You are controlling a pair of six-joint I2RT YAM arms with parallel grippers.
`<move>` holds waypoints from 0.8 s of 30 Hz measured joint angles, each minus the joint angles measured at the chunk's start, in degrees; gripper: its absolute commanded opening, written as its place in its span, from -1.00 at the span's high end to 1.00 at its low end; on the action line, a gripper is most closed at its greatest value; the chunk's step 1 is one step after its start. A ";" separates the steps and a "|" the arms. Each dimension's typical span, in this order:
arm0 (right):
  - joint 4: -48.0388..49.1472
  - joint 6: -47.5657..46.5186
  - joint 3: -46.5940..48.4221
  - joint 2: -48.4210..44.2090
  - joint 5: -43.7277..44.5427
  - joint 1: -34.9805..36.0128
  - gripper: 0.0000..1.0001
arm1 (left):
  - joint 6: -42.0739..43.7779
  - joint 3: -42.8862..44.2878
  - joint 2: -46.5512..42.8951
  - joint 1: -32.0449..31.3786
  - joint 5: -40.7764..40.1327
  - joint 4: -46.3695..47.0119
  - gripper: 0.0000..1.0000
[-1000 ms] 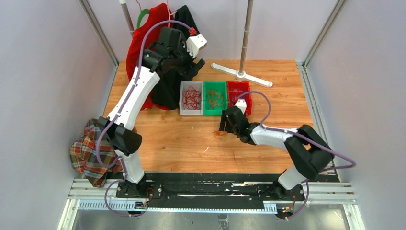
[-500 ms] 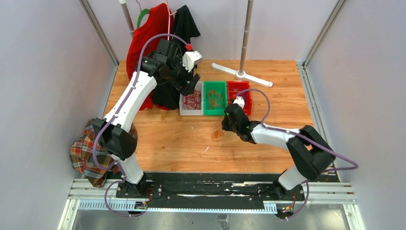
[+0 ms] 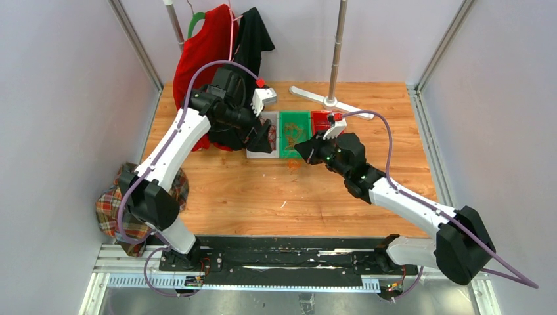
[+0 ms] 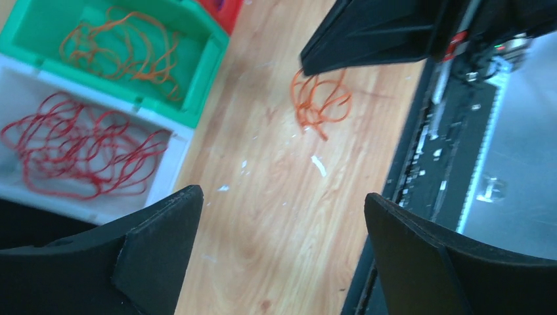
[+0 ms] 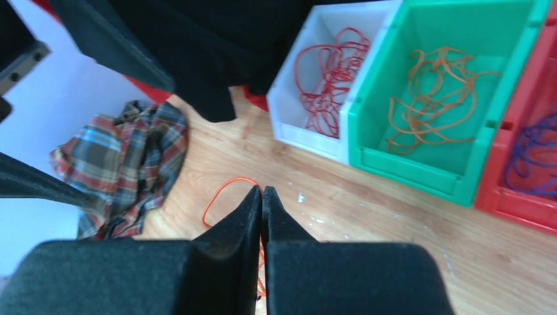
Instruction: Untangle the cables
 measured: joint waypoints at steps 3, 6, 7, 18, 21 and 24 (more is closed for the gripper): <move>1.27 0.44 0.11 -0.79 -2.64 -0.11 0.99 | -0.28 0.00 -0.20 -0.39 5.60 -0.02 -0.83; 2.25 1.44 0.15 -0.81 -4.74 -0.15 0.99 | -0.96 -0.02 0.37 -2.08 9.14 0.00 -0.77; 2.69 2.03 0.15 -0.81 -5.53 -0.17 0.99 | -1.14 -0.04 0.57 -2.78 9.75 0.00 -0.70; 7.13 5.68 0.22 -1.20 -11.10 -0.17 0.99 | -2.51 -0.11 2.54 -5.29 11.30 0.00 0.35; 8.09 6.40 0.22 -1.27 -11.98 -0.17 0.99 | -1.86 -0.33 2.54 -5.27 11.23 0.02 0.77; 8.35 6.93 0.22 -1.53 -12.28 -0.17 0.99 | -1.22 -0.42 2.49 -5.25 10.60 -0.02 0.98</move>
